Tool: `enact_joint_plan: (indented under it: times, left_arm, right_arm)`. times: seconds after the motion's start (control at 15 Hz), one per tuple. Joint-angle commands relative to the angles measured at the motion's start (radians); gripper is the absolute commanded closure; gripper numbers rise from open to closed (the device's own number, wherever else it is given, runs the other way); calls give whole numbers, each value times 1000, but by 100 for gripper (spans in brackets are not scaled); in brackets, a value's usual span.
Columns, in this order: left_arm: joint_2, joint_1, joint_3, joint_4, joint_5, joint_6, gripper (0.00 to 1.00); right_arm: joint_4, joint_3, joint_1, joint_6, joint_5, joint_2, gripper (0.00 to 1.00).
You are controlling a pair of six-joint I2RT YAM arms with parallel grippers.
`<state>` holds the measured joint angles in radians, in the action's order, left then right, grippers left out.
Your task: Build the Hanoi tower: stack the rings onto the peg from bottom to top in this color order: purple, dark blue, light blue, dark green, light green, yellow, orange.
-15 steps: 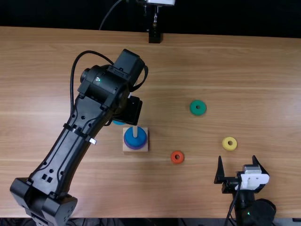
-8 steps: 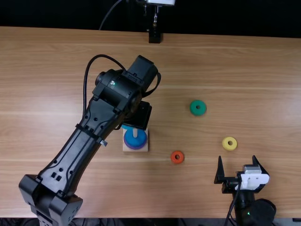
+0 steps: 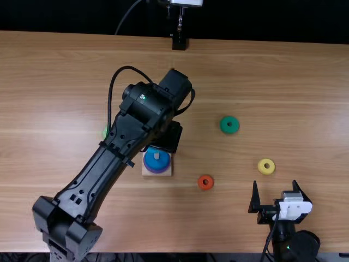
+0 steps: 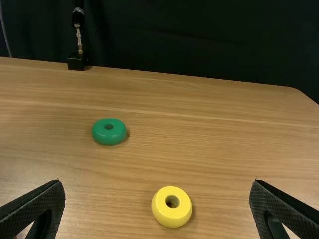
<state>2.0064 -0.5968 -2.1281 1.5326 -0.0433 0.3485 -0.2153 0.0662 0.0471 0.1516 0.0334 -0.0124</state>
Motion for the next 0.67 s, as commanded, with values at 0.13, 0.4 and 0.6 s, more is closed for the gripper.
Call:
enact_joint_plan:
  times: [0.13,0.4,0.6]
  left_arm:
    - [26,-14,-30,1,5,18,100]
    - [26,-12,-23,-8,10,10,32]
    - [18,-6,33,4,12,10,0]
  right_arm:
    - [-75,-51,8,-1,11,12,0]
    - [-75,-51,8,-1,11,12,0]
    - [-75,-51,8,-1,11,12,0]
